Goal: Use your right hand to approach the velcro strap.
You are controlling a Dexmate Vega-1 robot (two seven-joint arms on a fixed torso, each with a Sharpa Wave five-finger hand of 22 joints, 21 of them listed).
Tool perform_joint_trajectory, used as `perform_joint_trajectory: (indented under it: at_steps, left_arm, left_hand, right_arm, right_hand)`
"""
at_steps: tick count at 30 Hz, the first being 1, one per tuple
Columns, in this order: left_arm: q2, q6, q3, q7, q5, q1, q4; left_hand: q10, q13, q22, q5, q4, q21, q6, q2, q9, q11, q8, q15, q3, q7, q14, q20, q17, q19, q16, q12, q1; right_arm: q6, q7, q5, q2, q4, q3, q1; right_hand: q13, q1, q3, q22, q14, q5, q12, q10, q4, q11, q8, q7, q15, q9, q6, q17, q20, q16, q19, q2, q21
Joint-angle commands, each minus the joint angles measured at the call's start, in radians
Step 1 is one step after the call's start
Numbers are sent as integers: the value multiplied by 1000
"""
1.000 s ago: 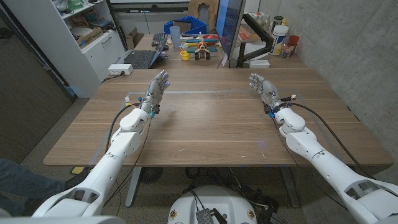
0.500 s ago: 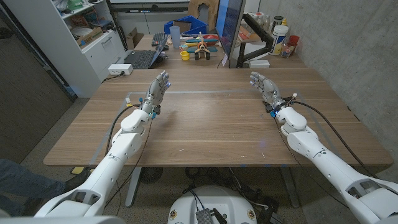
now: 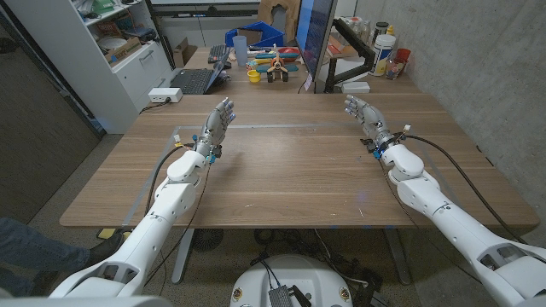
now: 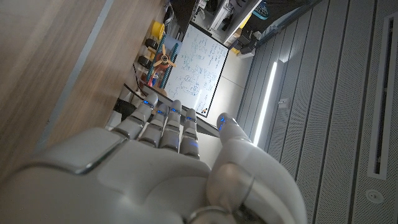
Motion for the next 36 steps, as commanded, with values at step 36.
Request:
perform_joint_trajectory:
  at_steps: [36]
  left_arm:
    - [18,12,8,32,4,33,-66]
  left_hand:
    - [1,6,6,4,-1,-18,18,6,2,-9,5,-11,-14,0,-4,17,5,-82,6,7,5]
  right_arm:
    - [108,-93,-204,-46,57,-22,42]
  right_hand:
    - [4,1,7,4,-6,-1,-5,-1,-13,-31,8,-38,-1,-2,15,0,-2,-7,1,-12,-27]
